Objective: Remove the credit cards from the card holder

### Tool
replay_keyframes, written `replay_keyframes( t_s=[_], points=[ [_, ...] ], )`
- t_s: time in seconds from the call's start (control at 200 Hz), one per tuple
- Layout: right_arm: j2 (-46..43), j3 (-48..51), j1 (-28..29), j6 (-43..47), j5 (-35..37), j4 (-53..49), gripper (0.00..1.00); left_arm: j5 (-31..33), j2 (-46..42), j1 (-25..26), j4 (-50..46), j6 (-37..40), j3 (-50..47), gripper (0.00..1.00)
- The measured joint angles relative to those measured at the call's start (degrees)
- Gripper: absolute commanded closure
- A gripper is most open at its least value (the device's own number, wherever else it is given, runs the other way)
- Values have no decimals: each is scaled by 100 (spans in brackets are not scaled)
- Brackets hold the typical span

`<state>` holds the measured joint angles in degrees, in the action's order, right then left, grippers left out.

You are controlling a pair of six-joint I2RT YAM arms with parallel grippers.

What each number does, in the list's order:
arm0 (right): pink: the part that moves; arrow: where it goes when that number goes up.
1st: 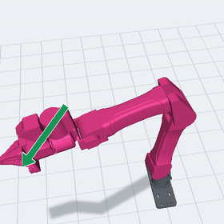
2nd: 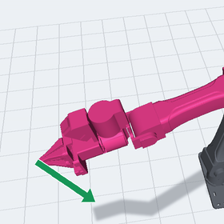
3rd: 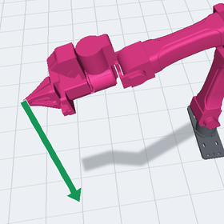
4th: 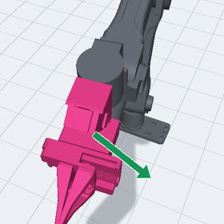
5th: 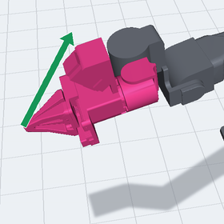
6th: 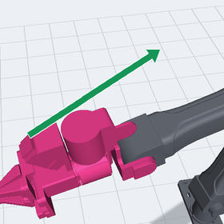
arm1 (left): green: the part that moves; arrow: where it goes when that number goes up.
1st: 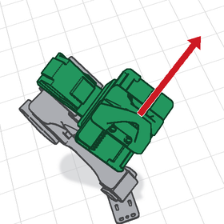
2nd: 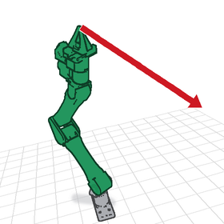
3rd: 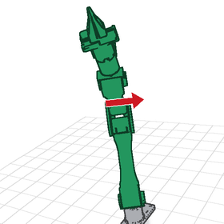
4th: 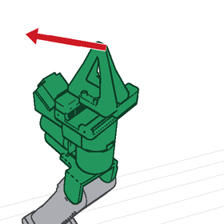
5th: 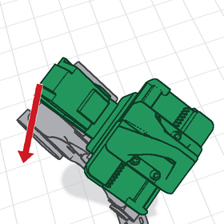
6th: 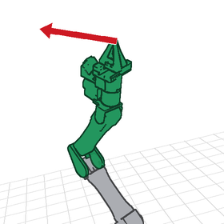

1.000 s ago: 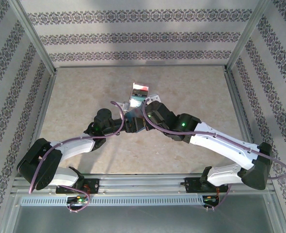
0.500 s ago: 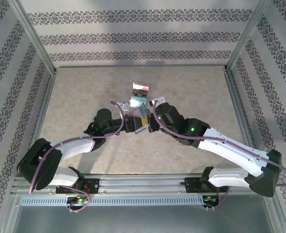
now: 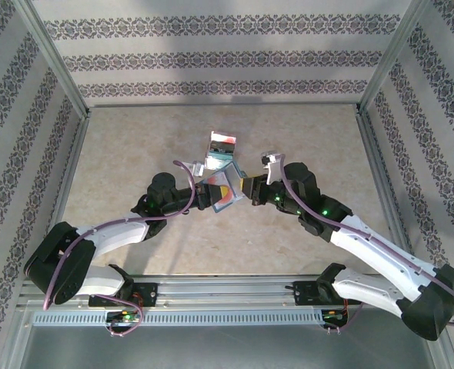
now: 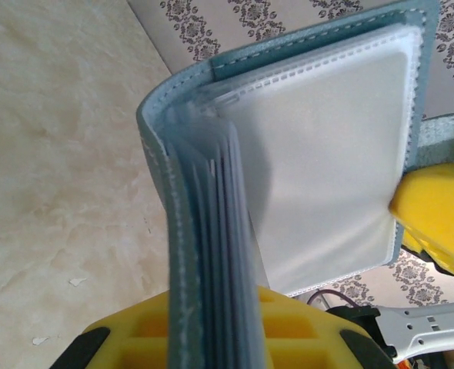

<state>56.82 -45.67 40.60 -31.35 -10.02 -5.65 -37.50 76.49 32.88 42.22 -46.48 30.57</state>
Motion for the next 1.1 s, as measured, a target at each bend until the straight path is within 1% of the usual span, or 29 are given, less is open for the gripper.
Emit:
replay_keyframes(
  t_s=[0.275,0.46,0.62,0.68,0.799,1.099],
  points=[
    [-57,116,-76,-116,-446,345,79,-116,-7,2,4,0,0,94],
    [-61,122,-114,-157,-490,424,80,-144,-4,2,4,-2,0,94],
    [-52,122,-114,-160,-487,433,79,-146,-7,2,4,0,0,94],
    [-48,122,-114,-160,-485,442,80,-146,-9,2,4,0,0,93],
    [-42,129,-114,-173,-483,461,85,-146,-15,2,4,0,0,94],
    [-44,179,-111,-146,-439,514,87,-208,-15,2,52,-2,0,94]
  ],
)
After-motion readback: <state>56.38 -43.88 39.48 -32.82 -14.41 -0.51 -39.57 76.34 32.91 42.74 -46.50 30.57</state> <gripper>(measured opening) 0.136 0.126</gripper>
